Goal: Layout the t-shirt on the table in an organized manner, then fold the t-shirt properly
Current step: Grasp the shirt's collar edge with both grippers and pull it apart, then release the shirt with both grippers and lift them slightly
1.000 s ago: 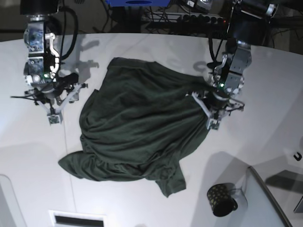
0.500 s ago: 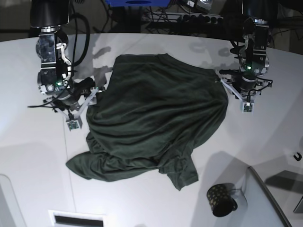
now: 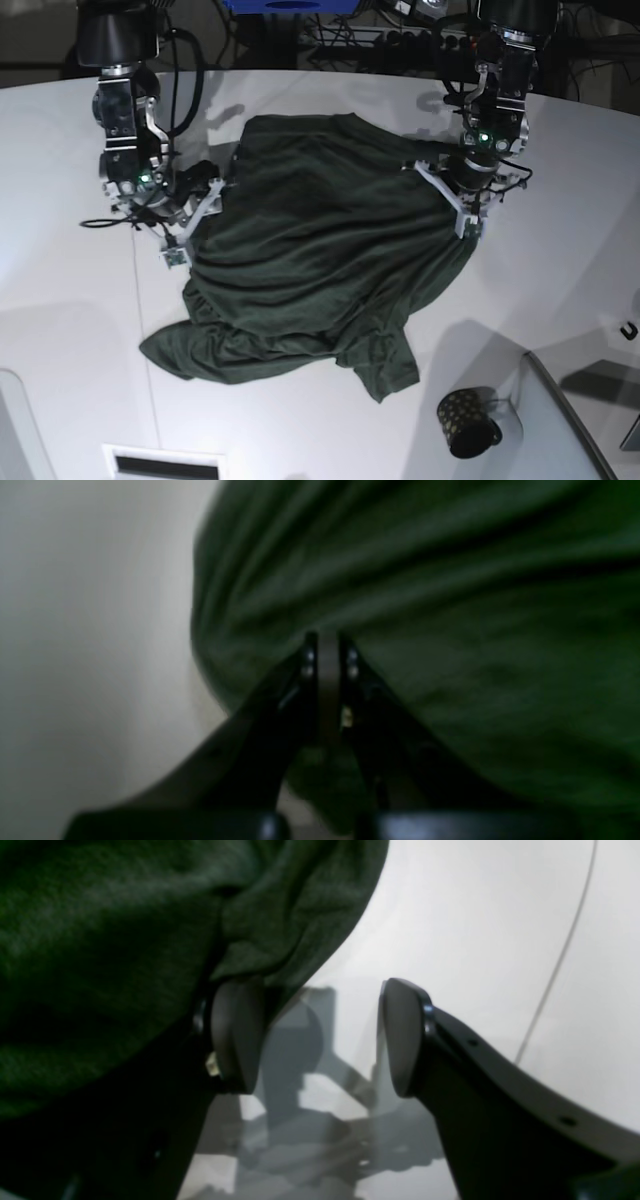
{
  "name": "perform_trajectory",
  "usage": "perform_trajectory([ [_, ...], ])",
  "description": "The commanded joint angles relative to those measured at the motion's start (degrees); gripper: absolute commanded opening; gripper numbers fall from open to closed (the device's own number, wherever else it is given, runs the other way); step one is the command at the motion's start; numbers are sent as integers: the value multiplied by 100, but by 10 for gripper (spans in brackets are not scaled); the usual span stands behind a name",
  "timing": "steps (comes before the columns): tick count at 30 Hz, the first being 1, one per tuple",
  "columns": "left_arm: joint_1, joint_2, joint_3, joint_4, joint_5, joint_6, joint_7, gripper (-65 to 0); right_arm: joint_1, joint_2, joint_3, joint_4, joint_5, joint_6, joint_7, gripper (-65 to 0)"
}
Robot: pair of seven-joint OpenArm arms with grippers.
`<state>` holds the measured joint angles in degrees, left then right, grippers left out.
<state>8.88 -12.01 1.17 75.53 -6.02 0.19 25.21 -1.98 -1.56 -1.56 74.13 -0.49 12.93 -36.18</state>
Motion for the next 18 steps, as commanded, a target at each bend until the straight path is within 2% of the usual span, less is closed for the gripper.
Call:
perform_trajectory([
  [1, -110, -69, -7, -120, 44, 39, 68, -650, -44, -50, -112, 205, 36, 48, 10, -294],
  [6, -102, -289, -42, -498, 35, 39, 59, -650, -229, -42, -516, 671, 27, -5, 10, -294],
  [13, 206, -544, -51, -155, 35, 39, 59, -650, 79, -59, -666, 3, 27, -14, 18, -300],
  [14, 215, -553, -51, -146, 35, 39, 68, -650, 114, -59, -657, -68, 27, -14, 18, -327],
  [15, 215, -553, -51, -155, 35, 39, 68, -650, 132, -50, -657, -120, 27, -14, 18, -392],
  [17, 215, -562, -51, -155, 35, 39, 94, -650, 167, -24, -622, -129, 27, -14, 18, -581],
  [18, 232, -562, -51, -155, 35, 39, 94, -650, 176, -6, -613, -112, 27, -14, 18, -650],
])
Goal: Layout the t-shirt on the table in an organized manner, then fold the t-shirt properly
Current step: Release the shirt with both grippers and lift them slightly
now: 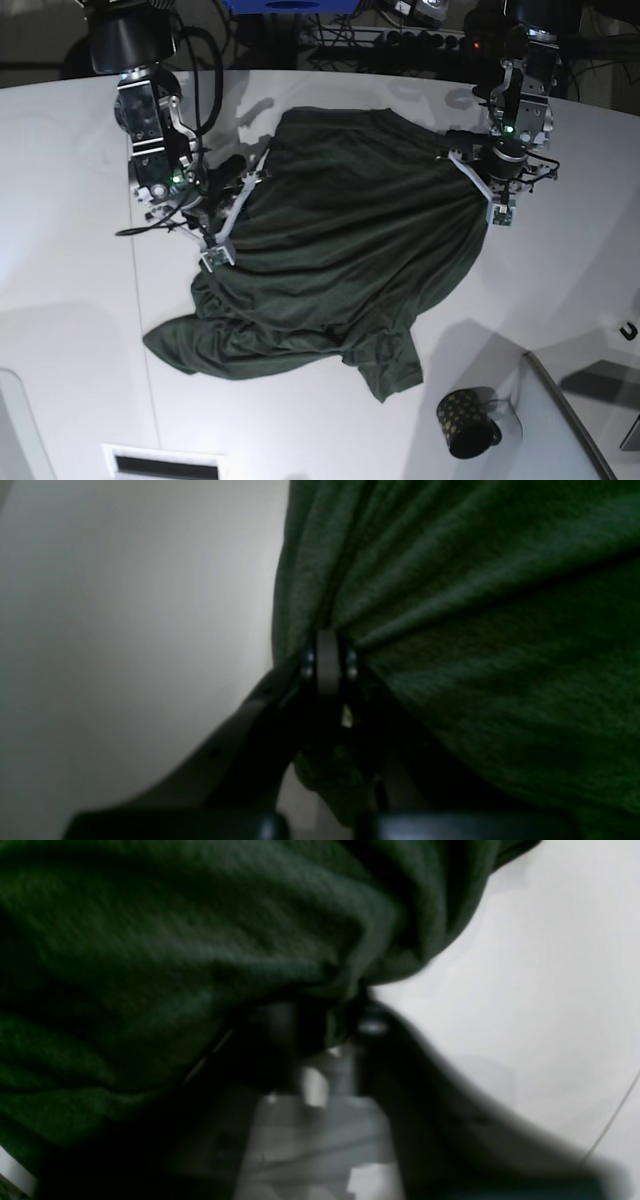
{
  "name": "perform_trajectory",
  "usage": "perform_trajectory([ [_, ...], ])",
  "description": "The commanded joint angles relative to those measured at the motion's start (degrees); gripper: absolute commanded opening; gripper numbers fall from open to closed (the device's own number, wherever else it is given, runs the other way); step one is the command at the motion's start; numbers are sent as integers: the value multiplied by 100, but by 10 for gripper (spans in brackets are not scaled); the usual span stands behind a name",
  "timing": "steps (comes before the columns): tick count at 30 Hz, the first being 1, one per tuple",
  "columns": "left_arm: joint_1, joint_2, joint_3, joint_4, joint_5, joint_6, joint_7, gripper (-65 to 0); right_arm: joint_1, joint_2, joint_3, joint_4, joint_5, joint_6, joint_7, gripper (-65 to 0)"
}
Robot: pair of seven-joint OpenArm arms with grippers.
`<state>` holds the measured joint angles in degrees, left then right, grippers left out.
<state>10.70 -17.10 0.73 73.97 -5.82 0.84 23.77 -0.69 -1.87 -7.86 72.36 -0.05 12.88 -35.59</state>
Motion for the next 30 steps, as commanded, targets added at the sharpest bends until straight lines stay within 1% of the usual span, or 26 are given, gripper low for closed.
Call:
perform_trajectory([
  [1, 95, -52, -7, 0, 15, -27, 238, -650, 47, 103, 17, 83, -17, -9, -58, -650],
  [2, 113, -52, -7, 9, 15, -27, 238, -650, 56, 165, 17, 118, -17, -9, -76, -633],
  [3, 121, -52, -7, 18, 15, -27, 247, -650, 56, 209, 17, 162, -17, -9, -76, -630],
  [5, 227, -52, -7, 123, 15, -27, 247, -650, 47, 323, 25, 399, -25, -45, -85, -650],
  [9, 526, -44, -7, 774, 15, -27, 256, -650, 64, 587, 17, 1024, -25, -423, -410, -648],
  [13, 587, -8, 54, 1055, 15, -27, 265, -650, 302, 701, 8, 1428, -25, -440, -656, -648],
  [16, 587, 53, 54, 1126, -11, -27, 643, -650, 557, 859, -19, 1446, -25, -475, -797, -648],
  [20, 693, 159, 63, 1477, 15, -27, 757, -650, 733, 868, -27, 1569, -78, -475, -805, -648],
  [22, 754, 167, 63, 1741, -20, -27, 766, -650, 697, 851, -27, 1832, -465, -475, -814, -648],
  [24, 763, 247, 63, 1943, 7, -27, 775, -650, 662, 684, -10, 1850, -808, -475, -814, -645],
  [25, 763, 255, 54, 2022, 15, -27, 783, -650, 653, 578, 8, 1718, -966, -475, -814, -626],
  [26, 763, 247, 54, 2075, 15, -27, 819, -650, 662, 517, 8, 1577, -1098, -475, -814, -591],
  [28, 702, 238, 28, 2242, 15, -27, 1065, -650, 653, 446, 17, 1366, -1362, -475, -814, -470],
  [30, 702, 229, 2, 2497, 15, -36, 1241, -650, 504, 464, 43, 1507, -1397, -475, -832, -341],
])
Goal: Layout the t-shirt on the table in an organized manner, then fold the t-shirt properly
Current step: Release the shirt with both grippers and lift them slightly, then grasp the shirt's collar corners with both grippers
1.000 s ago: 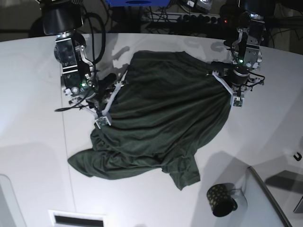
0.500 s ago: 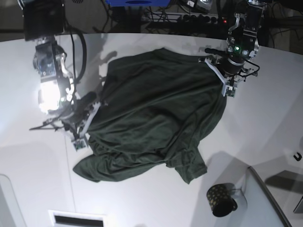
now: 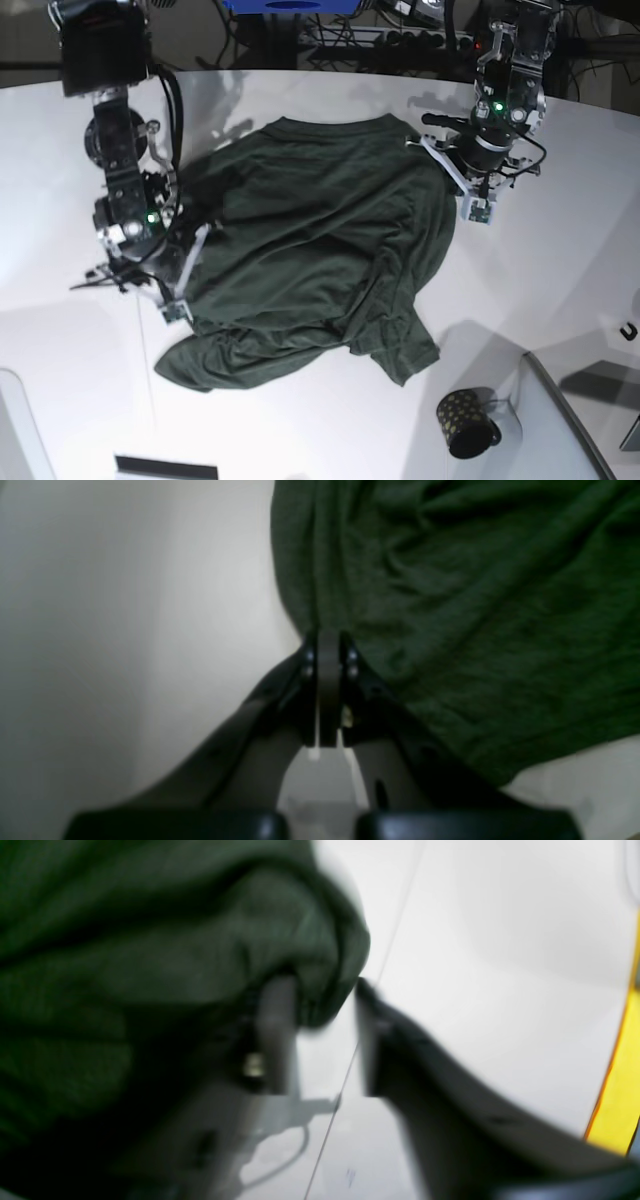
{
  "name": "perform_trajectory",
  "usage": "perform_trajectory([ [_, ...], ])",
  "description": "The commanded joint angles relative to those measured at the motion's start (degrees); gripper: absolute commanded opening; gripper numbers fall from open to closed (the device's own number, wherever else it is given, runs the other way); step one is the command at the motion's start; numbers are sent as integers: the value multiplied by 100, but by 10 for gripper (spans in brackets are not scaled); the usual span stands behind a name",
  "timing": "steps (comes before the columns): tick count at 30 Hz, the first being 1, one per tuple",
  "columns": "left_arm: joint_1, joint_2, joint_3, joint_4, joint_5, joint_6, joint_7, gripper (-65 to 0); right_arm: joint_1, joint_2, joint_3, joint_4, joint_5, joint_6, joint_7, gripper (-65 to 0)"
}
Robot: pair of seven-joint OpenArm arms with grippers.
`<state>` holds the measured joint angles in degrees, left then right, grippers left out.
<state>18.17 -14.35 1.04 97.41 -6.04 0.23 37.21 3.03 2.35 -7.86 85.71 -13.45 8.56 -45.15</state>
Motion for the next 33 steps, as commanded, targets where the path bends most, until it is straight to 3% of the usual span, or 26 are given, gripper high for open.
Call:
perform_trajectory([
  [1, -28, -55, -29, 268, 37, 17, -68, -650, 9, 60, 148, 321, -57, -43, 62, -294],
  [3, 24, -187, -29, 479, 20, 17, -33, -650, -263, 24, 465, 805, -57, -7, -114, -233],
  [6, 262, -337, -108, 594, -15, 8, 72, -650, -791, 16, 834, 1350, 304, 248, -123, -231],
  [9, 605, -293, -609, 655, -306, -1, 81, -650, -1133, 16, 1520, 1464, 1596, 960, -123, -231],
  [13, 1018, -257, -1462, 620, -1730, -282, 72, -650, -1432, 24, 2241, 1235, 3099, 1487, -123, -231],
  [17, 1185, -231, -1884, 356, -2451, -678, 55, -276, -1512, 33, 2214, 884, 3293, 1575, -123, -231],
  [19, 1141, -143, -1858, 128, -2451, -678, 46, -201, -1494, 24, 2074, 646, 3301, 1584, -114, -231],
  [29, 789, 244, -1691, -532, -2486, -687, -148, -245, -1388, -81, 1775, -329, 3301, 1593, 563, -225],
  [33, 657, 235, -1321, -620, -2477, -687, -148, -245, -1388, -107, 1792, -356, 3301, 2059, 589, -228],
])
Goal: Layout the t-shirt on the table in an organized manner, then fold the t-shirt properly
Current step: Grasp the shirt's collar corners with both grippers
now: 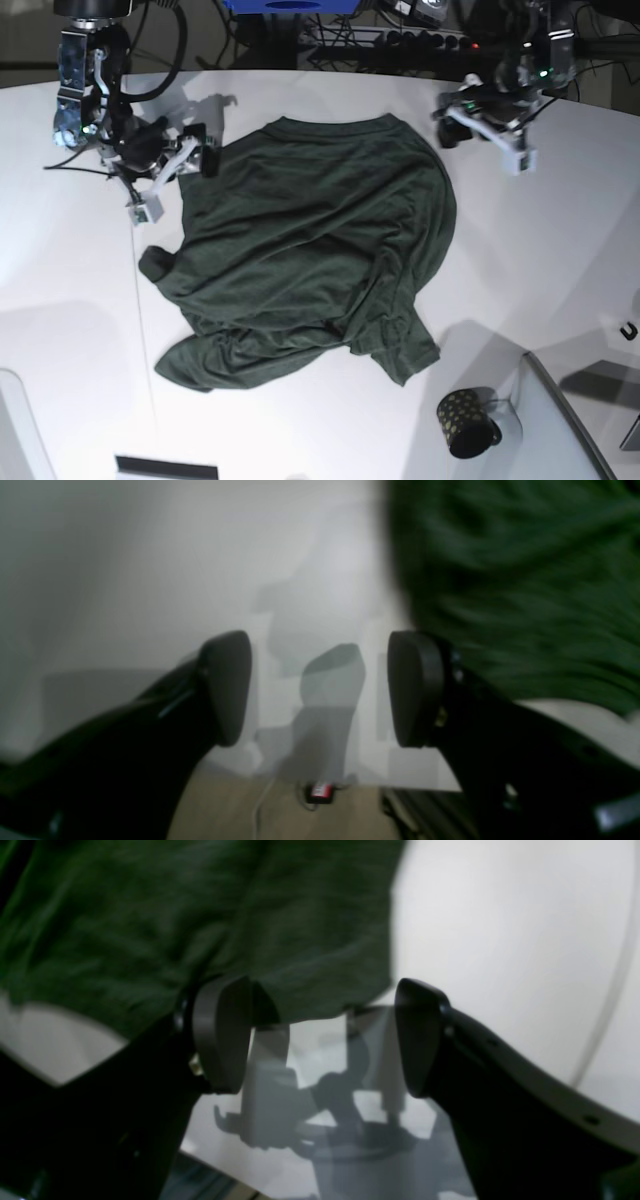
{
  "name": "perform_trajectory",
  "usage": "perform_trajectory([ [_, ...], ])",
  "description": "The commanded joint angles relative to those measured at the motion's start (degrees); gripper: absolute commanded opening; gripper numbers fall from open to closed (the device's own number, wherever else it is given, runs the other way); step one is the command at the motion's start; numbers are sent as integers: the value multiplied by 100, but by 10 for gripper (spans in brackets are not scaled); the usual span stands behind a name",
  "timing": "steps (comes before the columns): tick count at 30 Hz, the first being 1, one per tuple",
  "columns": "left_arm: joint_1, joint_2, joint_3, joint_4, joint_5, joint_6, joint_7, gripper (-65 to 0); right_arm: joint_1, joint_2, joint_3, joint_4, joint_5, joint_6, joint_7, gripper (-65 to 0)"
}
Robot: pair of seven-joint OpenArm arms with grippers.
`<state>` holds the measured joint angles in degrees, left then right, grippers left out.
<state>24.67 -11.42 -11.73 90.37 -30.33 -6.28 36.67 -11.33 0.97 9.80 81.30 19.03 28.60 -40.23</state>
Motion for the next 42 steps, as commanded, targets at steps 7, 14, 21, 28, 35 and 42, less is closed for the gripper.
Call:
perform_trajectory([
  [7, -176, 39, 131, -74, -57, -35, -93, -244, 30, 30, 35, 86, 62, 292, 97, -225],
  [14, -493, 188, 148, -619, -66, -44, -93, -245, 21, 39, 35, 86, 467, 292, 106, -225],
  [21, -590, 206, 359, -628, -66, -642, -93, -245, 294, 83, 26, -626, 924, 292, 326, -227],
  [28, -695, 206, 324, -988, -57, -695, -93, -245, 285, 109, 404, -626, 924, 265, 379, -227],
  [35, -704, 267, 368, -1208, -57, -721, -102, -247, 329, 171, 800, -635, 924, 265, 352, -225],
  [42, -704, 355, 368, -1217, -49, -721, -102, -248, 346, 153, 431, -635, 915, 292, 335, -225],
])
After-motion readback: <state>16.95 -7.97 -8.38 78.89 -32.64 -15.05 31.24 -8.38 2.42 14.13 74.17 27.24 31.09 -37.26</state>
